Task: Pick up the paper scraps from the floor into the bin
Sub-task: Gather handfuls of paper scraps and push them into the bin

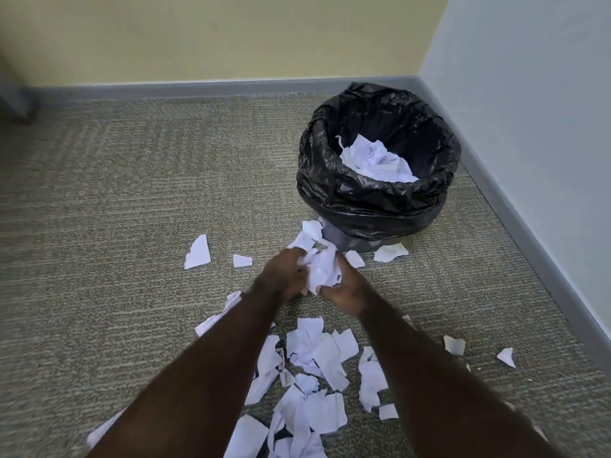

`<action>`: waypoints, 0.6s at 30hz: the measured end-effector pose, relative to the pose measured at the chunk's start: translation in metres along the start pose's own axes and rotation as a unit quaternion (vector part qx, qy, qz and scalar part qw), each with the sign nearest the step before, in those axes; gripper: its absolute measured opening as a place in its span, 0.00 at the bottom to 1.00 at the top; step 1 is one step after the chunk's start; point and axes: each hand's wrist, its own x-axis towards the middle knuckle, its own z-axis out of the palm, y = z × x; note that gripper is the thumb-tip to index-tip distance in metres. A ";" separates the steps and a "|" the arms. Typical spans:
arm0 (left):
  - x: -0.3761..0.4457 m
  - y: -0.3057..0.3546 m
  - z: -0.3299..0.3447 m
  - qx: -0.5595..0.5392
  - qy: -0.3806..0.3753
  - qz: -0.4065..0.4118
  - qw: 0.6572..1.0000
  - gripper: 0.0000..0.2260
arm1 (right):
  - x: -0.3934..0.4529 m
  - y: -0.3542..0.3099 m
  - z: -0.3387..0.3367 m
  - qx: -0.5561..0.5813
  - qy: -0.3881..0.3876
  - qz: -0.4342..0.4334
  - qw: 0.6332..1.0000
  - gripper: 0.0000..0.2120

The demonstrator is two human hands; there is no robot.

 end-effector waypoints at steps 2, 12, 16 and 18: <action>-0.009 0.006 0.003 -0.027 -0.002 0.001 1.000 0.20 | -0.002 -0.002 0.003 0.024 -0.001 -0.003 1.000 0.40; -0.050 0.030 0.024 -0.202 -0.033 -0.003 0.979 0.07 | -0.025 -0.008 0.020 0.114 -0.004 -0.017 0.993 0.35; -0.066 0.036 0.018 -0.246 -0.035 -0.011 0.969 0.06 | -0.048 -0.018 0.013 0.125 0.004 -0.020 0.992 0.37; -0.074 0.042 0.015 -0.254 -0.028 -0.007 0.967 0.07 | -0.056 -0.023 0.008 0.125 0.016 -0.026 0.992 0.34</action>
